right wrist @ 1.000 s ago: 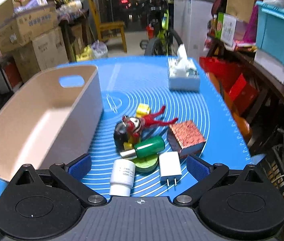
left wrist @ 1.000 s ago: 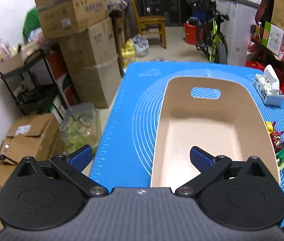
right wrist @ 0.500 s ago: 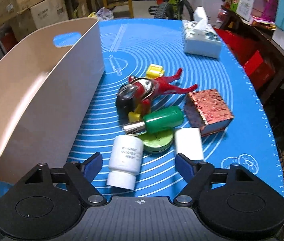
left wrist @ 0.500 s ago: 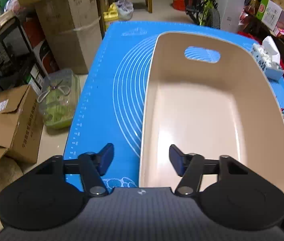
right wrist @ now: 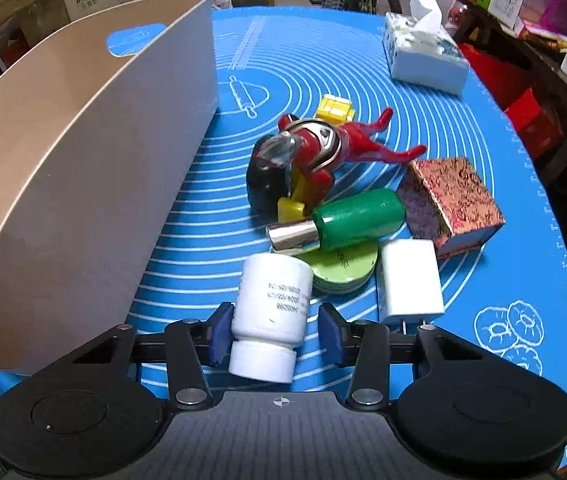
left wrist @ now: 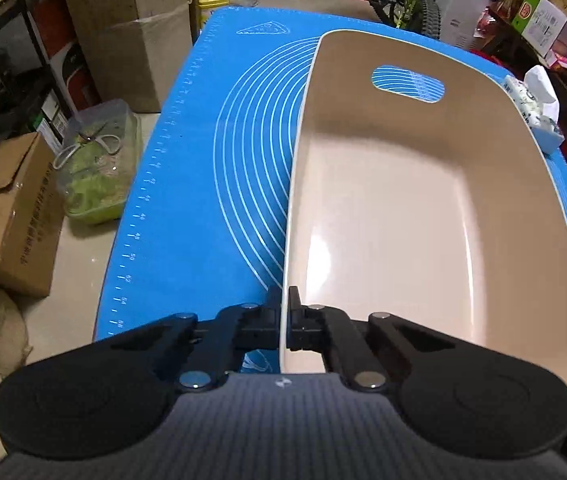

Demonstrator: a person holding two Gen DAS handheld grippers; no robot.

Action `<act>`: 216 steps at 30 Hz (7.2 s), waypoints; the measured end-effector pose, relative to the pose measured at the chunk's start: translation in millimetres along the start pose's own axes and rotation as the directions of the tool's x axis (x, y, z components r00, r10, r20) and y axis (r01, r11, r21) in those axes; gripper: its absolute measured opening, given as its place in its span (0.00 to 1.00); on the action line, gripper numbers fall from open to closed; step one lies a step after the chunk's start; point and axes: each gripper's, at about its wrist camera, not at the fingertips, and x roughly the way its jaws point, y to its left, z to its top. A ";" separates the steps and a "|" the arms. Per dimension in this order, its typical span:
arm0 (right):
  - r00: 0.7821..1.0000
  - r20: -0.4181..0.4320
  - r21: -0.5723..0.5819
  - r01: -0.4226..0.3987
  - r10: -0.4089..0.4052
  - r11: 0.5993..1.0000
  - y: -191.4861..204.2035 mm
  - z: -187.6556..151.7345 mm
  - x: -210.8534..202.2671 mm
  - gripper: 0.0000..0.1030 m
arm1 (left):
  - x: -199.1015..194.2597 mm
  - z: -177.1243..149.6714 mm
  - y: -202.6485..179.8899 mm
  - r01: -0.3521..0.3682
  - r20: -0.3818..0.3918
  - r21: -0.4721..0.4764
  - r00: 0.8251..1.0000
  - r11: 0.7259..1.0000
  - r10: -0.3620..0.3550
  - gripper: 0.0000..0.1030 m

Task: Organize rigid objects
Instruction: 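Close the right tool on the white pill bottle and lift it, then carry the pill bottle over the bin and open the right tool, then move the right tool back and grasp the white charger, then carry the white charger into the bin and release it, then return the right tool to the mat and grasp the red floral box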

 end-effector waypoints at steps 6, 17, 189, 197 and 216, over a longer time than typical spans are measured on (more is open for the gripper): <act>1.000 0.017 -0.008 0.006 -0.006 1.000 2.8 -6.8 -4.9 0.43 | 0.8 0.0 0.0 -0.011 0.000 0.003 1.000 1.000 0.011 0.04; 0.994 0.110 0.068 -0.029 0.021 0.997 -9.4 -9.5 -43.8 0.43 | 1.5 -1.0 -1.2 -0.014 0.000 0.008 1.000 1.000 0.014 0.05; 0.971 0.022 -0.317 -0.219 0.238 0.923 139.6 86.4 -23.7 0.65 | -2.4 0.2 -8.6 -0.052 0.002 0.019 0.999 0.998 0.052 0.06; 0.948 0.154 -0.235 -0.237 0.277 0.943 100.7 92.2 -65.1 0.79 | -2.0 0.4 -8.7 -0.052 0.001 0.018 0.999 0.998 0.052 0.06; 0.970 0.244 0.044 -0.005 -0.006 0.999 -65.0 74.0 -78.9 0.89 | -0.4 -1.2 -8.8 -0.057 0.002 0.023 0.998 0.998 0.057 0.07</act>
